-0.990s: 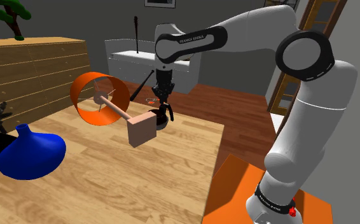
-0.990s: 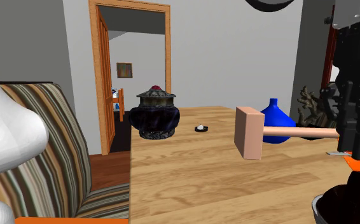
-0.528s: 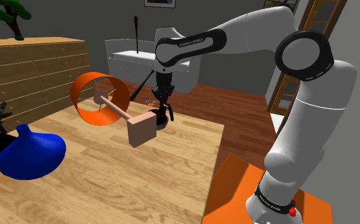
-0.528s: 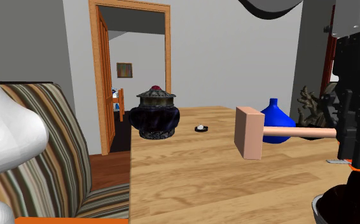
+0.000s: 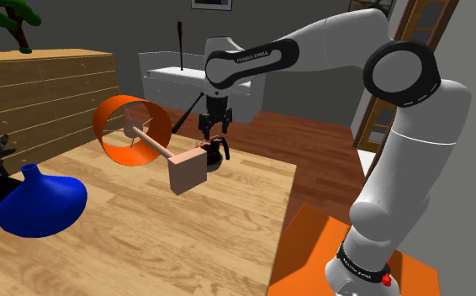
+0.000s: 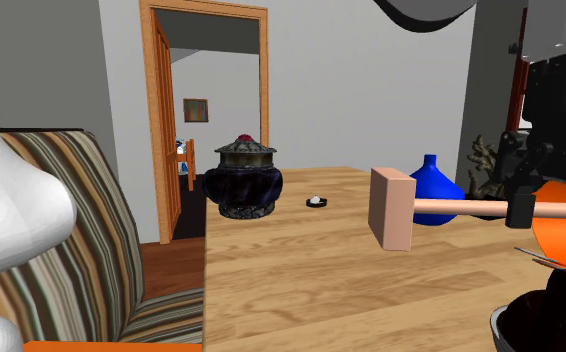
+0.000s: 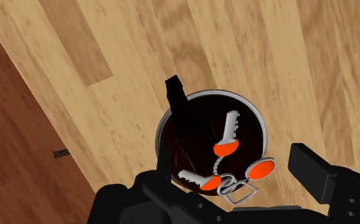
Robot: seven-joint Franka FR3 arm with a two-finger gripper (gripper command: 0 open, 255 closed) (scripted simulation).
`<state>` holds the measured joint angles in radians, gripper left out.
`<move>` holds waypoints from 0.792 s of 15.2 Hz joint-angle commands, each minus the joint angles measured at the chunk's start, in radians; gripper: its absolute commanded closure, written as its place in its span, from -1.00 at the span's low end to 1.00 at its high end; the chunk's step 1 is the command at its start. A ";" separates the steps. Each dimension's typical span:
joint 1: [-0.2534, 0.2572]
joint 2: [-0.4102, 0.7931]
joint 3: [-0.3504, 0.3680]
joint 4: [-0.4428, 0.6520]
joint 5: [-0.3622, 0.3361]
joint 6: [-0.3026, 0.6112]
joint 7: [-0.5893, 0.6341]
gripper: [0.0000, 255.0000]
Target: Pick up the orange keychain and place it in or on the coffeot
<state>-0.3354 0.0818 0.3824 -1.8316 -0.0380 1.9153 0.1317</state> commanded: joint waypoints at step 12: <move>0.000 -0.013 0.001 0.111 0.006 -0.123 -0.004 -1.00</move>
